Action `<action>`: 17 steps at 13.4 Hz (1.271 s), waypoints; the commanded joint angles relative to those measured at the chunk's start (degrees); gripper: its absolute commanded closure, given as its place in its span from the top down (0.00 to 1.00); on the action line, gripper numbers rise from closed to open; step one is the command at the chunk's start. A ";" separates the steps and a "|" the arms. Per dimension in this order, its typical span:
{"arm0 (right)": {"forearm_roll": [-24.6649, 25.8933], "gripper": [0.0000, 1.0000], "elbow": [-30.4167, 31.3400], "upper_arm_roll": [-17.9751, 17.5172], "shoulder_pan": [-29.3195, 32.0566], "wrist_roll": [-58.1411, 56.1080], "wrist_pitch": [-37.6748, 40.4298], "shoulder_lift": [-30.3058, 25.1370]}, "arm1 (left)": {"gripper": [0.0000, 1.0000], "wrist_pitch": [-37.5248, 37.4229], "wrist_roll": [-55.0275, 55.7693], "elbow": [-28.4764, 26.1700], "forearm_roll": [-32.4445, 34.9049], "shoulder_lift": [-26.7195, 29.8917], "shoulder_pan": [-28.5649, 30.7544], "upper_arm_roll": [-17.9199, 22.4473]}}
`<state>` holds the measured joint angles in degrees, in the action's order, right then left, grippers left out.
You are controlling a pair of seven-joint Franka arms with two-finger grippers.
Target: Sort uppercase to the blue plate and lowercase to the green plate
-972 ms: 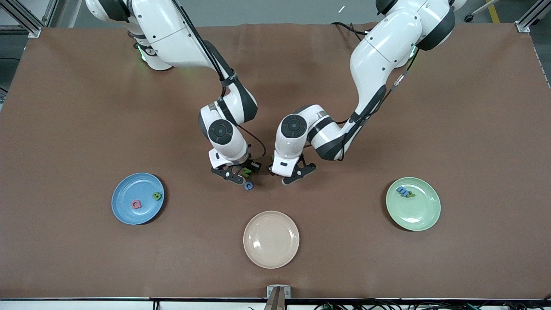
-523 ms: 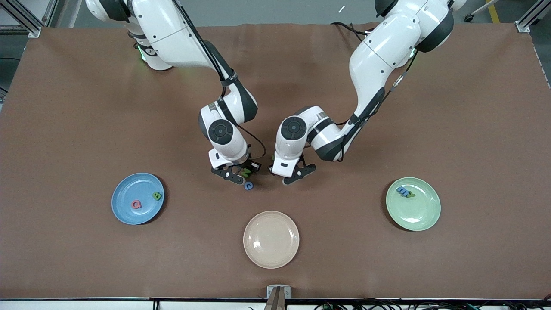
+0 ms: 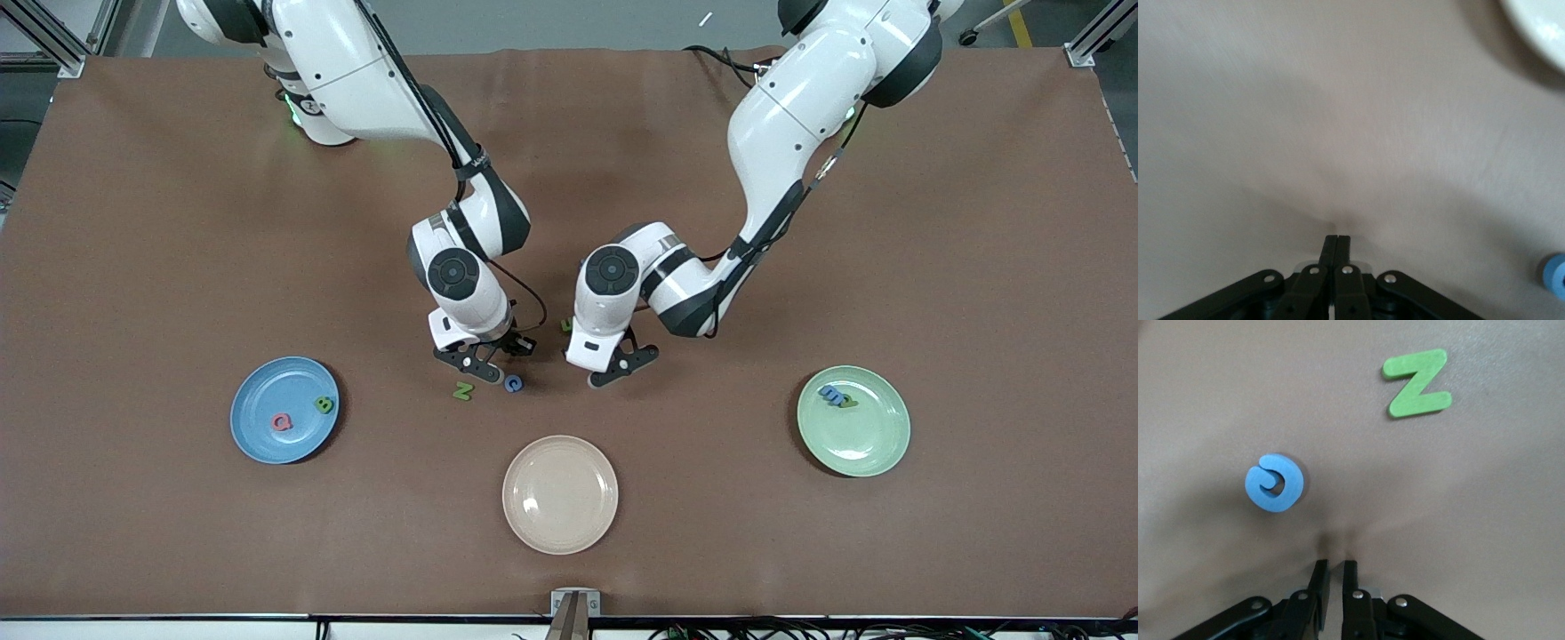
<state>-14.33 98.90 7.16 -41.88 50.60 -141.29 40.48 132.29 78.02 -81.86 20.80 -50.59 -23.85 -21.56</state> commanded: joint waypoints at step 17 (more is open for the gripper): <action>5.45 0.66 -1.87 5.14 3.03 -11.13 -3.46 2.14 | 0.74 -6.69 -6.80 -0.41 -3.92 7.44 3.81 -1.91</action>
<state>-9.77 97.26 12.58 -39.43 39.79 -143.54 41.81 126.20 74.46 -81.43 17.60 -43.83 -20.09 -23.35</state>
